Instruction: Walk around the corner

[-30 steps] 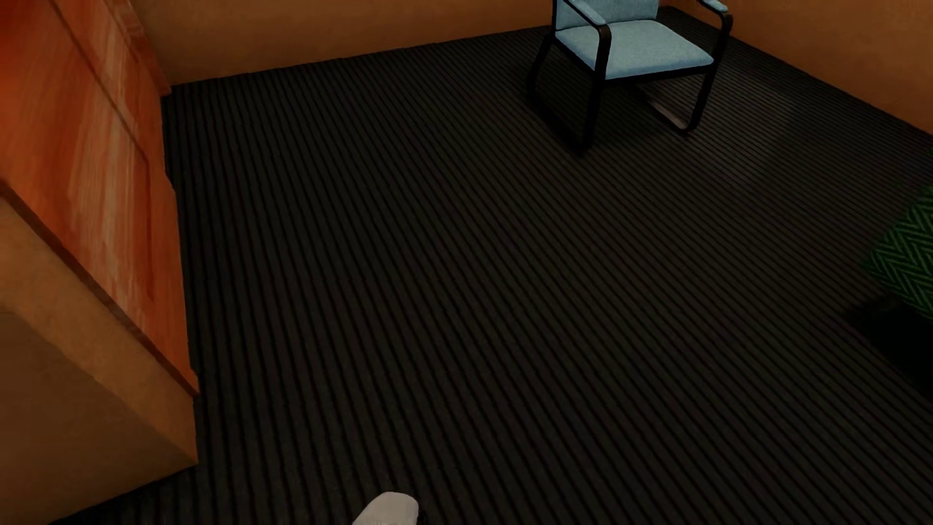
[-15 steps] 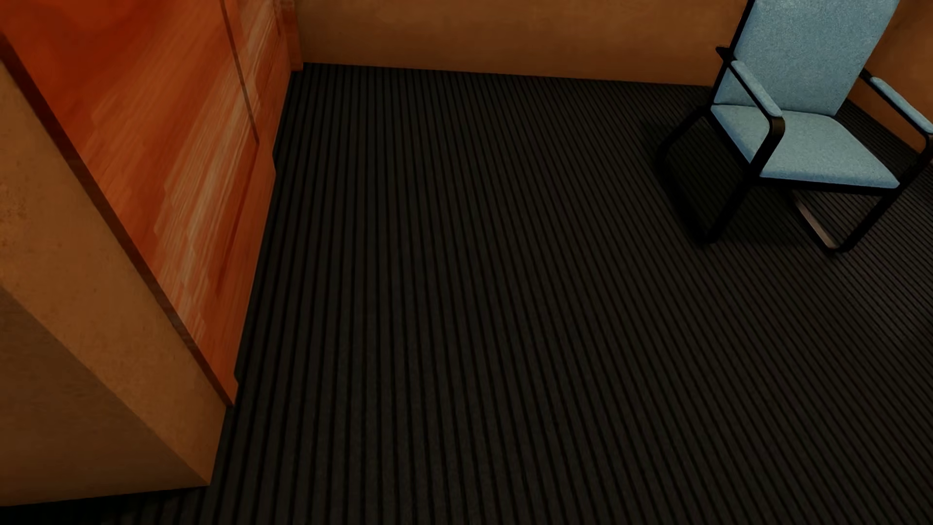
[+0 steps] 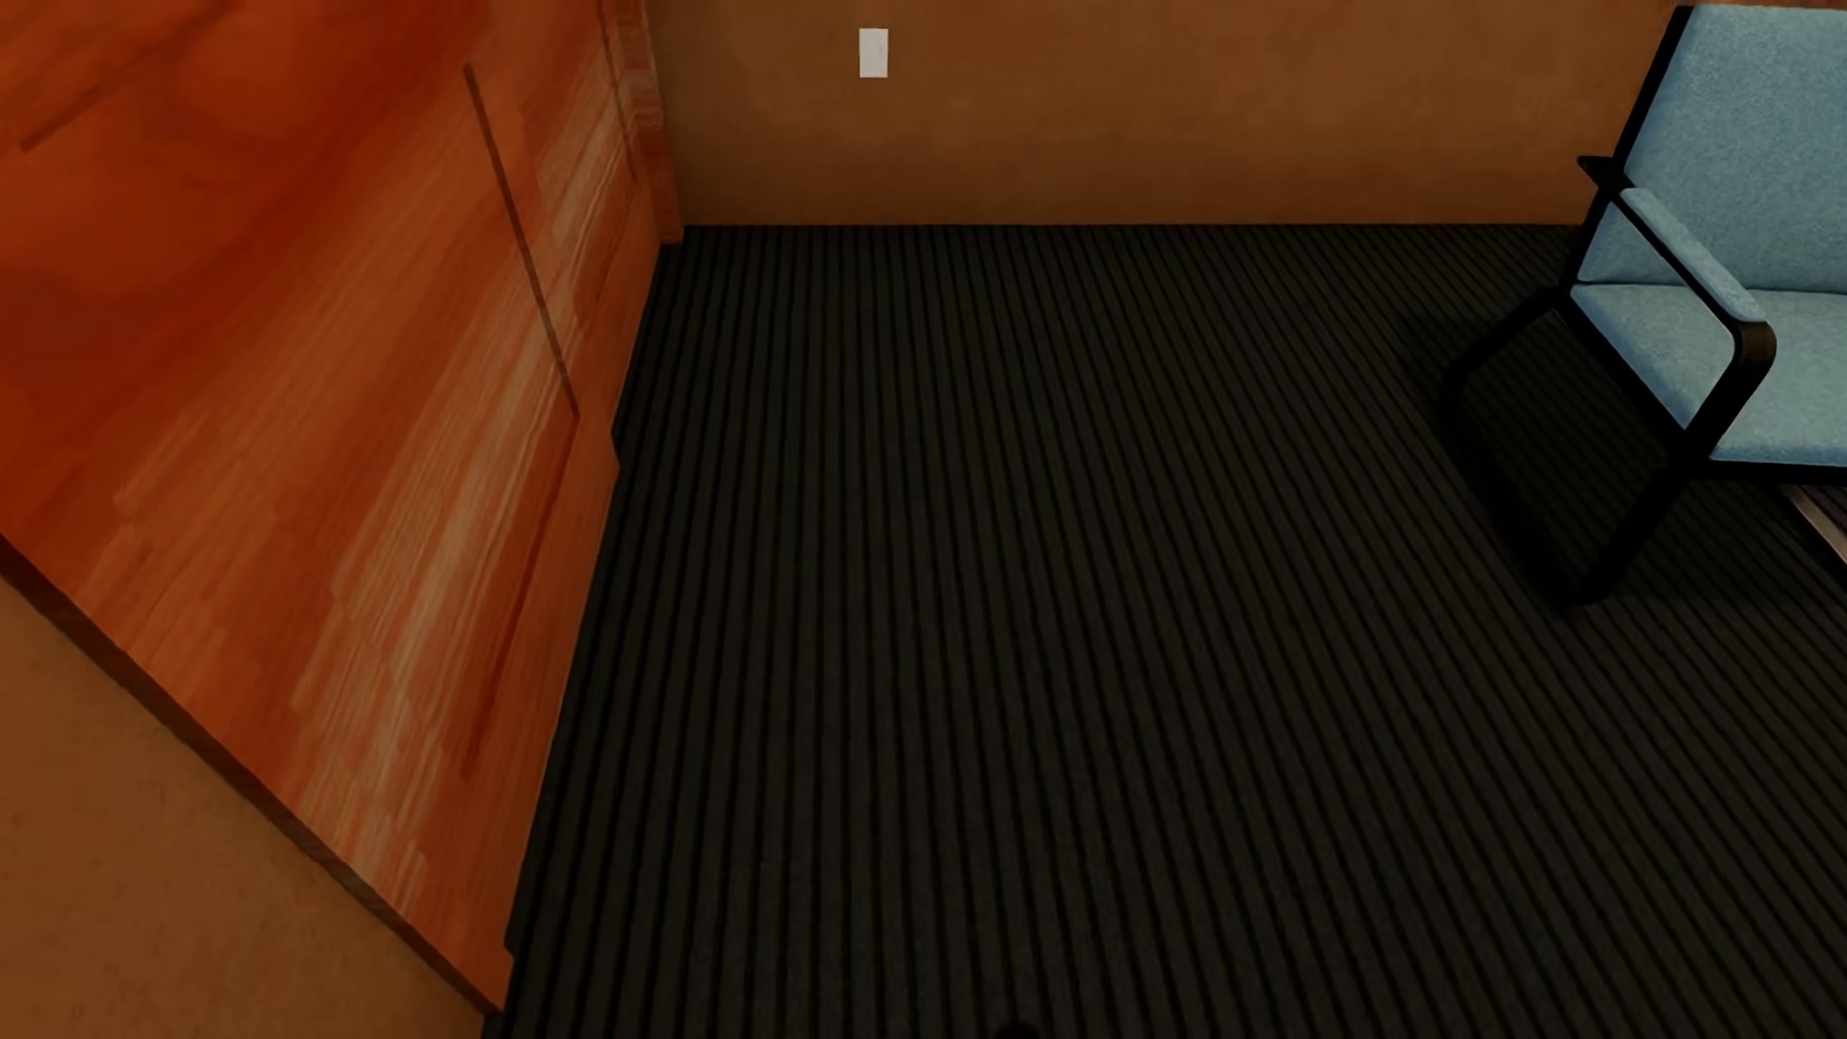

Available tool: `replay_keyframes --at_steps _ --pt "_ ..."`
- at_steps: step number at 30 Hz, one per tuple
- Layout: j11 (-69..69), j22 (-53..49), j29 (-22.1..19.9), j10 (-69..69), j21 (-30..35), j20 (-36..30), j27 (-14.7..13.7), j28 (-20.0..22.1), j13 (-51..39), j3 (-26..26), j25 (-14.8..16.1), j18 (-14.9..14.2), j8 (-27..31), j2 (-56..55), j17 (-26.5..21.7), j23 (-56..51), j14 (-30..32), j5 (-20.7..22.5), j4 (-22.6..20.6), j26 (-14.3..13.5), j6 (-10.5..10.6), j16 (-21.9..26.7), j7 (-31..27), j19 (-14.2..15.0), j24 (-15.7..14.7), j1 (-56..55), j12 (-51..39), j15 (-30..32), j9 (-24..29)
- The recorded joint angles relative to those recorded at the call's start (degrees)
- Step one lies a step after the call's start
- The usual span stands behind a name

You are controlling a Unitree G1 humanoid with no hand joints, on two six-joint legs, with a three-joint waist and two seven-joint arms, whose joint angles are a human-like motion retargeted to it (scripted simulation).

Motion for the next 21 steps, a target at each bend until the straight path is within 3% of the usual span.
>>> replay_keyframes --at_steps 3,4,6,7,9,12,14,15,18,19,21 --pt "-1.85 3.64 0.00 -0.12 1.20 -2.29 0.00 0.00 3.15 -0.79 0.00 0.00 0.00 -0.33 1.53 2.77 -4.23 -0.23 0.54 0.00 -0.59 -0.98 0.00 0.00 0.00 4.16 3.39 -3.47 -1.53" --pt "-1.22 5.03 0.00 -0.59 1.64 -3.11 0.00 0.00 4.23 -1.18 0.00 0.00 0.00 -0.65 2.08 3.36 -5.41 0.06 1.28 0.00 -0.81 -1.21 0.00 0.00 0.00 5.81 4.84 0.52 -2.43" --pt "3.64 7.64 0.00 -1.71 2.47 -4.04 0.00 0.00 5.73 -0.80 0.00 0.00 0.00 -4.23 3.01 4.06 -5.62 1.10 3.21 0.00 -0.79 -1.87 0.00 0.00 0.00 8.51 7.54 14.15 -4.43" --pt "8.03 8.78 0.00 -1.93 2.62 -3.43 0.00 0.00 5.77 0.04 0.00 0.00 0.00 -6.41 3.28 4.39 -3.56 2.29 4.54 0.00 -0.04 -2.59 0.00 0.00 0.00 9.94 8.78 17.14 -4.65" --pt "13.80 10.57 0.00 -0.50 1.93 -2.30 0.00 0.00 4.92 0.24 0.00 0.00 0.00 -6.85 3.25 3.94 6.56 3.65 6.54 0.00 0.62 -3.93 0.00 0.00 0.00 11.29 10.68 15.35 -4.07" --pt "12.96 10.83 0.00 9.83 -1.30 -3.28 0.00 0.00 2.91 -0.17 0.00 0.00 0.00 -3.43 2.61 0.40 31.58 4.45 9.04 0.00 0.36 -3.73 0.00 0.00 0.00 3.26 9.28 11.26 -5.11" --pt "10.93 8.11 0.00 20.80 -3.29 0.40 0.00 0.00 0.71 1.70 0.00 0.00 0.00 0.22 0.90 -2.41 39.49 5.90 9.47 0.00 -0.05 -3.13 0.00 0.00 0.00 -3.92 6.61 9.40 -4.23" --pt "9.70 5.91 0.00 26.68 -3.90 2.63 0.00 0.00 -0.96 2.63 0.00 0.00 0.00 2.30 -0.36 -3.35 36.73 6.25 9.04 0.00 -0.49 -2.68 0.00 0.00 0.00 -7.62 5.05 8.36 -3.32" --pt "7.29 -0.61 0.00 36.75 -6.13 7.74 0.00 0.00 -7.11 7.96 0.00 0.00 0.00 7.33 -4.15 -3.75 12.78 6.81 6.87 0.00 -2.49 -0.87 0.00 0.00 0.00 -16.06 -0.51 5.85 0.17" --pt "6.68 -2.39 0.00 35.36 -7.17 8.56 0.00 0.00 -9.07 9.75 0.00 0.00 0.00 8.54 -5.10 -3.34 8.70 6.57 6.27 0.00 -3.35 -0.21 0.00 0.00 0.00 -18.15 -2.14 5.11 1.08" --pt "5.10 -5.30 0.00 27.45 -9.32 9.27 0.00 0.00 -12.26 11.59 0.00 0.00 0.00 10.57 -6.45 -2.99 7.69 5.83 4.93 0.00 -4.64 0.87 0.00 0.00 0.00 -21.80 -4.10 3.55 1.95"
